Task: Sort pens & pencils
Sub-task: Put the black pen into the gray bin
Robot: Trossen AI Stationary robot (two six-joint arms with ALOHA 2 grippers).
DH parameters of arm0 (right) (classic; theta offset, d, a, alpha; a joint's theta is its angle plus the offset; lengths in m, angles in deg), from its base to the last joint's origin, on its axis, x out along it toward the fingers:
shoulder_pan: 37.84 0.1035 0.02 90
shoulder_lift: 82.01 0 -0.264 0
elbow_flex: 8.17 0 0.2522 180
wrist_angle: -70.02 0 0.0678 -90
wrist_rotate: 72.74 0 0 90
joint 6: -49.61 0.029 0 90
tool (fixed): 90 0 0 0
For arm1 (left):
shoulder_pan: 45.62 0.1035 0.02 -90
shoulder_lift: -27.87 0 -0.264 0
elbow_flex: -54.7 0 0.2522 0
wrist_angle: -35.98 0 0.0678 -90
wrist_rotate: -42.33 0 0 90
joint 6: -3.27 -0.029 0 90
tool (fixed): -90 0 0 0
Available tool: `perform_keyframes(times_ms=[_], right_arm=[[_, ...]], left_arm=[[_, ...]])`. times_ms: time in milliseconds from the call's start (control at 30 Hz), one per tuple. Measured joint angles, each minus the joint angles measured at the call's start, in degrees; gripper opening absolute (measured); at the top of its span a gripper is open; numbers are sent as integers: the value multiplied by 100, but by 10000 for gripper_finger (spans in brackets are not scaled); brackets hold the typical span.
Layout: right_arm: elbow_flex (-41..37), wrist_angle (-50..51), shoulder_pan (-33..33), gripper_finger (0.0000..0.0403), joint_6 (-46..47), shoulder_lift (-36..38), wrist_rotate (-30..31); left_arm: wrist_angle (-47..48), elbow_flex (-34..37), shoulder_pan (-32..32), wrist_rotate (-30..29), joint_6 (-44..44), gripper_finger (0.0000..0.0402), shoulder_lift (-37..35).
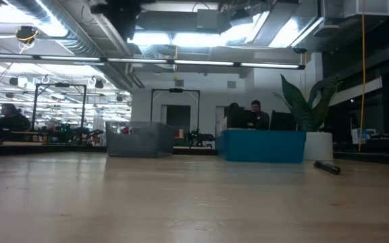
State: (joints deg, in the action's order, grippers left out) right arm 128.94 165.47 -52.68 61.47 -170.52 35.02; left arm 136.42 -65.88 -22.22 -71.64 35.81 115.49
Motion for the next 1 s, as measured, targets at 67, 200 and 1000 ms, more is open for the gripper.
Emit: perform_keyframes(times_ms=[67, 200, 1000], right_arm=[[-444, -36, 113, 78, 161, 0, -185], [-1283, -77, 309, 78, 780, -2, -788], [-5032, -1559, 2238, 78, 7194, 2, -1247]], left_arm=[[31, 0, -52, -50, -19, 79, -157], [188, 0, -134, -93, -460, 72, -272], [334, 2, -525, -529, -1302, 81, -252]])
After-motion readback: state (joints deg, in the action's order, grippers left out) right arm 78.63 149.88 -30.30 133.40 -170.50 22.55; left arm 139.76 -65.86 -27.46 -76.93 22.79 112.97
